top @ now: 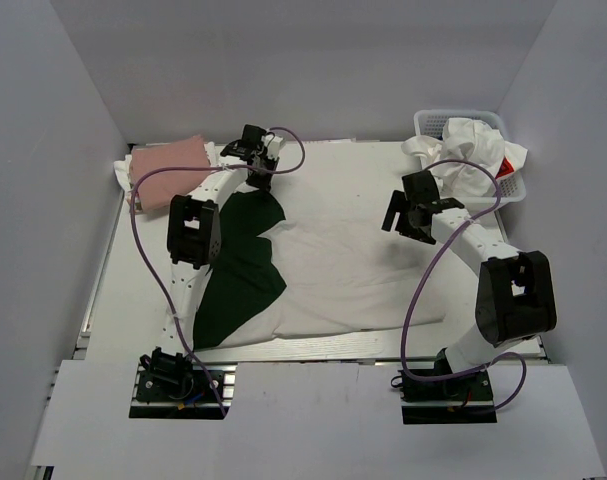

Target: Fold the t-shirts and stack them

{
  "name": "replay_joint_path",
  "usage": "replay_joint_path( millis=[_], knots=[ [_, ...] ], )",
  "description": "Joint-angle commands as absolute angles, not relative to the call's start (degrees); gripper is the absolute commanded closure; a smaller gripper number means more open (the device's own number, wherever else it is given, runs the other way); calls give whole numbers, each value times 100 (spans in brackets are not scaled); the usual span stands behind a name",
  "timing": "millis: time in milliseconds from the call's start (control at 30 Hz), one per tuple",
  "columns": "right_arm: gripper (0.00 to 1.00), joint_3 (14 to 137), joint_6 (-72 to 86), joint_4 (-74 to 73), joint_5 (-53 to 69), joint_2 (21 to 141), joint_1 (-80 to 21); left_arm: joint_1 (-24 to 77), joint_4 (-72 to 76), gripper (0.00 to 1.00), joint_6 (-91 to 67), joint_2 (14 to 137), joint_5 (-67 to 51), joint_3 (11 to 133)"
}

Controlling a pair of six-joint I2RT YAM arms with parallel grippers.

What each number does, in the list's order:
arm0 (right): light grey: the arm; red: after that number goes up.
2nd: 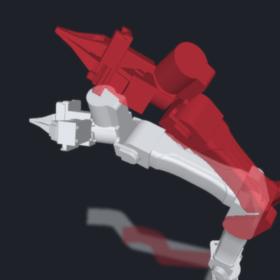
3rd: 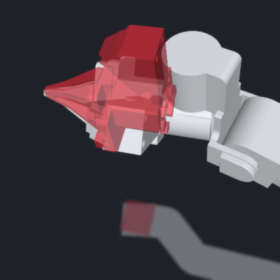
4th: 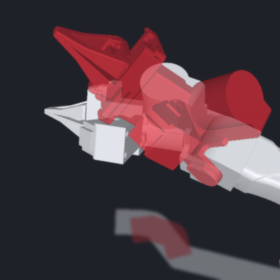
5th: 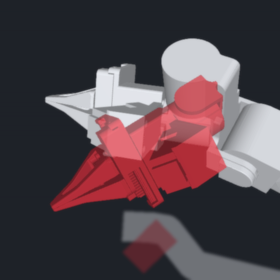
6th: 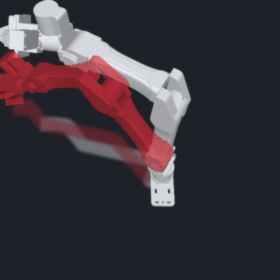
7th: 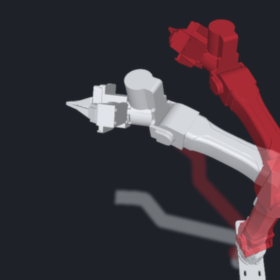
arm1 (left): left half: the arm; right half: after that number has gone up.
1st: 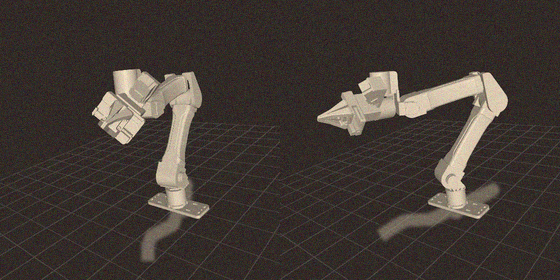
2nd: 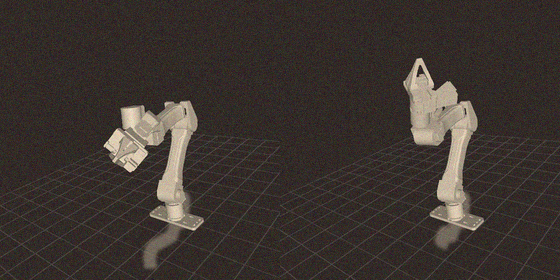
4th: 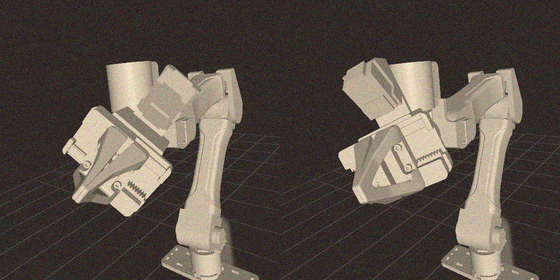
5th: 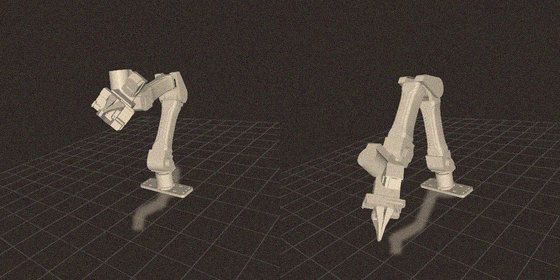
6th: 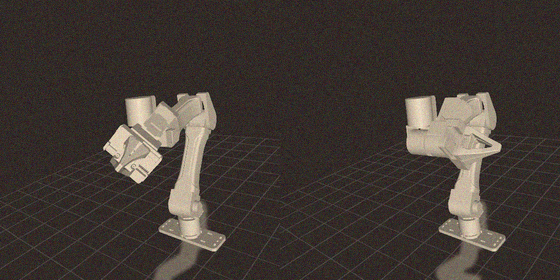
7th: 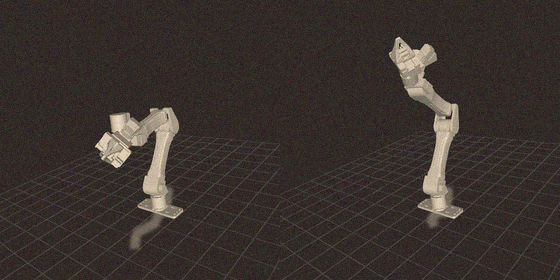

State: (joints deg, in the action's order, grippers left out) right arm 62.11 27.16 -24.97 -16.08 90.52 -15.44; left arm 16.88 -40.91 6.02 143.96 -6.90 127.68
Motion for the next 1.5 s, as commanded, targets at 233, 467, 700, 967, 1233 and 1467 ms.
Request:
replay_joint_path(
  millis=[233, 467, 700, 967, 1233, 1467],
  knots=[
    [10, 6170, 2452, -2198, -1494, 8939, -1520, 2197, -2119, 100, 1924, 12991, -1159, 11664],
    [10, 6135, 2470, -2311, -1643, 8877, -1521, 2320, -2145, 7, 1865, 13551, -330, 12302],
    [10, 6258, 2627, -2435, -1731, 8868, -1512, 2048, -2268, 0, 133, 13449, 1500, 12570],
    [10, 6574, 3216, -2804, -2223, 9123, -1450, 1530, -2900, 0, -1115, 13710, 1610, 12841],
    [10, 6724, 3726, -2629, -2022, 9334, -1310, 1336, -2399, 0, -1134, 14044, 650, 12664],
    [10, 6873, 3744, -2681, -2205, 9334, -1274, 1336, -2461, 16, -1256, 14818, 957, 13148]
  ],
)
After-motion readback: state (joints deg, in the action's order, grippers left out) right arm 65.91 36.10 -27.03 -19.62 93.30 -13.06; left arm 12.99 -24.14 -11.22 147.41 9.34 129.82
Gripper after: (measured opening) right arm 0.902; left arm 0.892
